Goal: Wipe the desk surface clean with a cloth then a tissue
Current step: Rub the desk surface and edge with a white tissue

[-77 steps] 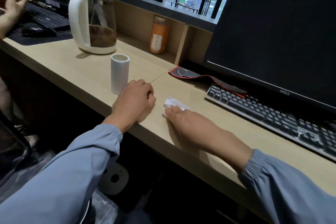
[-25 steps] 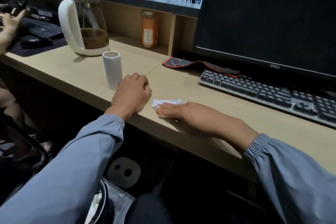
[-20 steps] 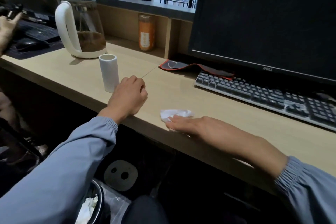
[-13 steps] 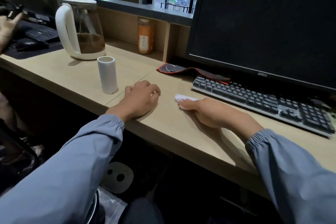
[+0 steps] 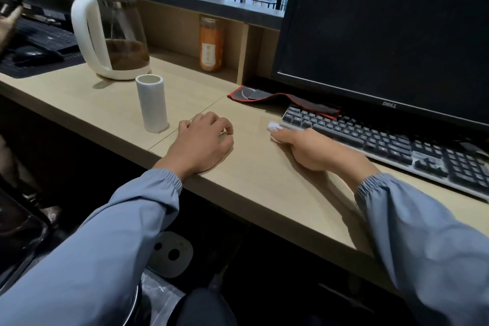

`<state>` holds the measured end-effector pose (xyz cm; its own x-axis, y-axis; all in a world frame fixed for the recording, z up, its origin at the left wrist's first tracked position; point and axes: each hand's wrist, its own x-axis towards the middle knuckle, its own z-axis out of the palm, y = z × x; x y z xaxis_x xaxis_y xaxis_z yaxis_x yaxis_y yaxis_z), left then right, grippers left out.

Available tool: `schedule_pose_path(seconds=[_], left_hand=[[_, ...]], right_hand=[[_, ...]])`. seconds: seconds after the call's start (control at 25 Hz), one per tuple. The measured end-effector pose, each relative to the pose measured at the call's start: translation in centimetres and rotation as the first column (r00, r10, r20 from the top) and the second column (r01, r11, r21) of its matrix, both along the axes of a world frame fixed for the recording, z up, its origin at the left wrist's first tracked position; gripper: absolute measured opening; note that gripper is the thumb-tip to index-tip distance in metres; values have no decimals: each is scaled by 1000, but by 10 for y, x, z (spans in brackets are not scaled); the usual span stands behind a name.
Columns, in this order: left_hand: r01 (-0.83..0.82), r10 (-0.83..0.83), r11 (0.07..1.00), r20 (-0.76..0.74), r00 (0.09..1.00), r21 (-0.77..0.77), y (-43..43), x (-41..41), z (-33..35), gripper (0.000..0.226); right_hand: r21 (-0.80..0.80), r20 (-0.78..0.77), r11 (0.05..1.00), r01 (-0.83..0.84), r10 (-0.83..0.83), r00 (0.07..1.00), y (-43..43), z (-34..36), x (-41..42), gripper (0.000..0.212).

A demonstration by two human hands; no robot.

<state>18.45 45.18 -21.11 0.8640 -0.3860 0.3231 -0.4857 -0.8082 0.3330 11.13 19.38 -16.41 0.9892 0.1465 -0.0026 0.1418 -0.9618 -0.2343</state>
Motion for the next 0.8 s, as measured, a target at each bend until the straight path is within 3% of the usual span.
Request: schedule_pose_path(seconds=[0.08,0.2,0.32,0.52,0.6,0.68,0.8], left_hand=[[2,-2,1000,1,1000,11,-1,1,-1,25],[-5,5,1000,-2,1000,10,-1,1,-1,24],[-2,2,1000,-4,1000,13,-1,0,0,25],[-10,10,1000,18,1000,3,0,1,-3,25],[-2,2,1000,15,1000,9,-1,1,-2,26],[1,-1,1000,14,1000,17,0,0,-1,27],[-3,2,1000,14,1000,15,1,0,-2,28]], right_hand=[[60,6,996,-68,68,998,11,-1,-12,35],[-84,-12,973,-214,213,977,3,1,-8,45],[-50,-57,996,75,-78,995,-10,4,11,35],[-3,-2,986,-169,169,986,10,-2,-27,47],[-95,-28,984,-148,146,989,-3,1,-19,47],[-209,-18,978,-4,0,1000,-9,8,-5,48],[-206,63,978,-30,44,997,6,5,-9,46]])
